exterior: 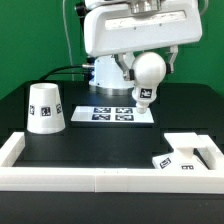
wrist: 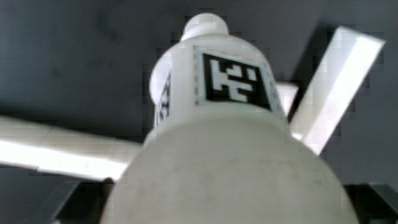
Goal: Assemble lamp
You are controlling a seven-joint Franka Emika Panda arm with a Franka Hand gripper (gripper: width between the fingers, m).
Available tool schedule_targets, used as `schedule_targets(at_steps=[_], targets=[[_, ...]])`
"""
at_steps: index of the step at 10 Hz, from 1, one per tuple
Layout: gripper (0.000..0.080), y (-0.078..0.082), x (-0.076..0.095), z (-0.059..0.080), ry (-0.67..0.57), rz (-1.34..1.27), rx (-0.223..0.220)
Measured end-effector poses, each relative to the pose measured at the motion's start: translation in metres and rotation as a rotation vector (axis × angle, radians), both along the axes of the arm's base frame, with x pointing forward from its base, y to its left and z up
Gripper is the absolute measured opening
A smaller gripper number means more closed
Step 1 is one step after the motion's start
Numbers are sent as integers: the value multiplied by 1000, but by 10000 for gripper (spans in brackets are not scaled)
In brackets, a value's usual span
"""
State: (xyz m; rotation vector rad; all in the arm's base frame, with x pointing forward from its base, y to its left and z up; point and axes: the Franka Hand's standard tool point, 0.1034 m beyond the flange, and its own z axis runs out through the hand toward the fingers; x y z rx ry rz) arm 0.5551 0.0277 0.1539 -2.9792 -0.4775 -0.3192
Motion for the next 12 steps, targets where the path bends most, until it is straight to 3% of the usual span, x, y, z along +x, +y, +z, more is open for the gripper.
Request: schedule_targets(at_steps=[3, 9, 12], targets=[[580, -10, 3, -3, -131, -18, -27], [580, 43, 53, 9, -87, -128, 83], [580, 38, 50, 4, -82, -126, 76]])
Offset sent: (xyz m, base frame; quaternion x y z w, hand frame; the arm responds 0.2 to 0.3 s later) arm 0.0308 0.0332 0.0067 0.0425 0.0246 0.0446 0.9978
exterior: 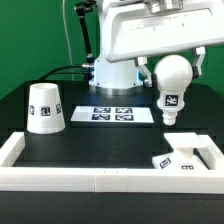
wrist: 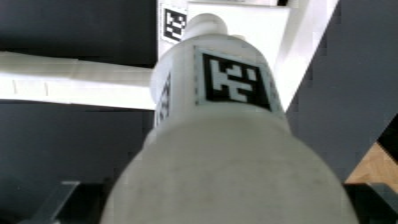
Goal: Assemble lamp
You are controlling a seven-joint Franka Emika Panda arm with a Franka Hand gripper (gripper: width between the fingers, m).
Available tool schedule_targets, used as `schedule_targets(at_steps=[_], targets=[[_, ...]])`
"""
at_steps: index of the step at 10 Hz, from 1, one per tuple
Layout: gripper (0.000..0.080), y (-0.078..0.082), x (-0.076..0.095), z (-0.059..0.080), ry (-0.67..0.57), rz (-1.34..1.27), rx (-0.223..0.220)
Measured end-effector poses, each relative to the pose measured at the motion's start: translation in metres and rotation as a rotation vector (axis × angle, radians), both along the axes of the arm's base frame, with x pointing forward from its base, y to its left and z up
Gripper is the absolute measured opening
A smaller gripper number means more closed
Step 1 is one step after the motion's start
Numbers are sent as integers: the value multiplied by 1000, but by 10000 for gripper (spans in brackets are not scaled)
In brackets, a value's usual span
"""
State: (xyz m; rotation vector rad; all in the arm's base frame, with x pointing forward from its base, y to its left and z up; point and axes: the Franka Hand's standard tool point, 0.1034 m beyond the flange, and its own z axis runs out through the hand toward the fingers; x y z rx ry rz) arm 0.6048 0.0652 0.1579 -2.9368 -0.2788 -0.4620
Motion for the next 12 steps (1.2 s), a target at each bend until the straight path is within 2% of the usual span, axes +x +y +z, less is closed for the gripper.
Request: schedule_targets(at_steps=[2, 6, 9, 12], targets=[[580, -1, 1, 0, -15, -3, -5], [580, 14, 15, -4, -60, -23, 5], [580, 13, 15, -11, -88, -32, -6], [580, 16, 17, -10, -118, -45, -9]])
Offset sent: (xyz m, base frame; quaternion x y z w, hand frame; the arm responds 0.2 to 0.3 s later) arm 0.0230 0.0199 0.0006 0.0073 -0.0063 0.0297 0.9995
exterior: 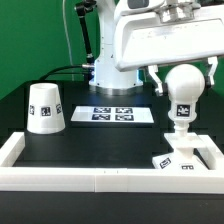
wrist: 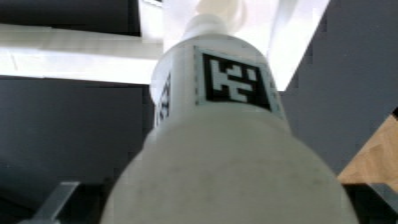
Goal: Assemble lamp
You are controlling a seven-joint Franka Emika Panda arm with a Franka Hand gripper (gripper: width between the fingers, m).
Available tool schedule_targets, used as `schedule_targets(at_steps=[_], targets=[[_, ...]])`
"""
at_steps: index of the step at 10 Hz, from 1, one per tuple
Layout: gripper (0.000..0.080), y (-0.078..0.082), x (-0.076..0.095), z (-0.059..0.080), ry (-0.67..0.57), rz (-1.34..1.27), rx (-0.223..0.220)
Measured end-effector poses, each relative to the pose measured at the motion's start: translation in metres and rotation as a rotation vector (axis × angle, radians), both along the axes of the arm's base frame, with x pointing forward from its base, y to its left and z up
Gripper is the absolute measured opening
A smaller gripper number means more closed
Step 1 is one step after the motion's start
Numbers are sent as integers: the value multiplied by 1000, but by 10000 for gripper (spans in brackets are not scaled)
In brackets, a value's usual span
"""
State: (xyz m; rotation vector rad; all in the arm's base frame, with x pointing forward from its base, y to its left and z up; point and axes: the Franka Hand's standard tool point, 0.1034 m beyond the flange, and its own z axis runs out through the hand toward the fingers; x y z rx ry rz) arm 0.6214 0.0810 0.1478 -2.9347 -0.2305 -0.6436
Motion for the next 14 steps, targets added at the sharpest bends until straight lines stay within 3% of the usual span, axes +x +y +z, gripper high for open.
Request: schedule_targets(at_steps=[6, 14], targets=[[580, 4, -2, -4, 8, 1, 3], [580, 9, -13, -22, 36, 7, 0]])
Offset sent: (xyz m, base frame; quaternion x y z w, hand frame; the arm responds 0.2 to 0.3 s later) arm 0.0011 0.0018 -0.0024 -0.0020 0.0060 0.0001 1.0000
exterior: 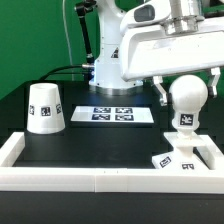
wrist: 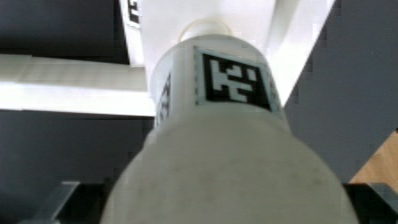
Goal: Assemble lamp
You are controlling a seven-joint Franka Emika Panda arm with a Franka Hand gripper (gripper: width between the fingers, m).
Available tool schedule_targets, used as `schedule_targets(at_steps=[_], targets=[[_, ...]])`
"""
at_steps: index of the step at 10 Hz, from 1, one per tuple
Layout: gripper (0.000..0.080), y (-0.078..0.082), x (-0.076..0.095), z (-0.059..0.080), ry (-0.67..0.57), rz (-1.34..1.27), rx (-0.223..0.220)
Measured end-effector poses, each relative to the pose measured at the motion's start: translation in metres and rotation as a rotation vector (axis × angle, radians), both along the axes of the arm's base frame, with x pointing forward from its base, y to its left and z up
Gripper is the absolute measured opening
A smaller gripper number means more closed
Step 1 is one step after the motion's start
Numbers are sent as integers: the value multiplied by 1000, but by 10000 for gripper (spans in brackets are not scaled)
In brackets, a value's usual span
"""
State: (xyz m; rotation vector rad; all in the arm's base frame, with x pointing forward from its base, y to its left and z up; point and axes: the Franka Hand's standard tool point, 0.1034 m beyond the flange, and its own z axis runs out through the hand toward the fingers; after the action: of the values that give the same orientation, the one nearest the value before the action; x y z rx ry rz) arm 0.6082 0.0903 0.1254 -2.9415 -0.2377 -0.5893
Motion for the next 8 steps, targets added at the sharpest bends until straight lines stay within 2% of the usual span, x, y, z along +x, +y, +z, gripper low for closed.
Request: schedule_targets(at_steps=[2, 6, 8], targets=[[580, -1, -3, -5, 4, -1, -2], [580, 0, -4, -5, -49, -8, -17], [682, 0, -4, -5, -46, -9, -16]])
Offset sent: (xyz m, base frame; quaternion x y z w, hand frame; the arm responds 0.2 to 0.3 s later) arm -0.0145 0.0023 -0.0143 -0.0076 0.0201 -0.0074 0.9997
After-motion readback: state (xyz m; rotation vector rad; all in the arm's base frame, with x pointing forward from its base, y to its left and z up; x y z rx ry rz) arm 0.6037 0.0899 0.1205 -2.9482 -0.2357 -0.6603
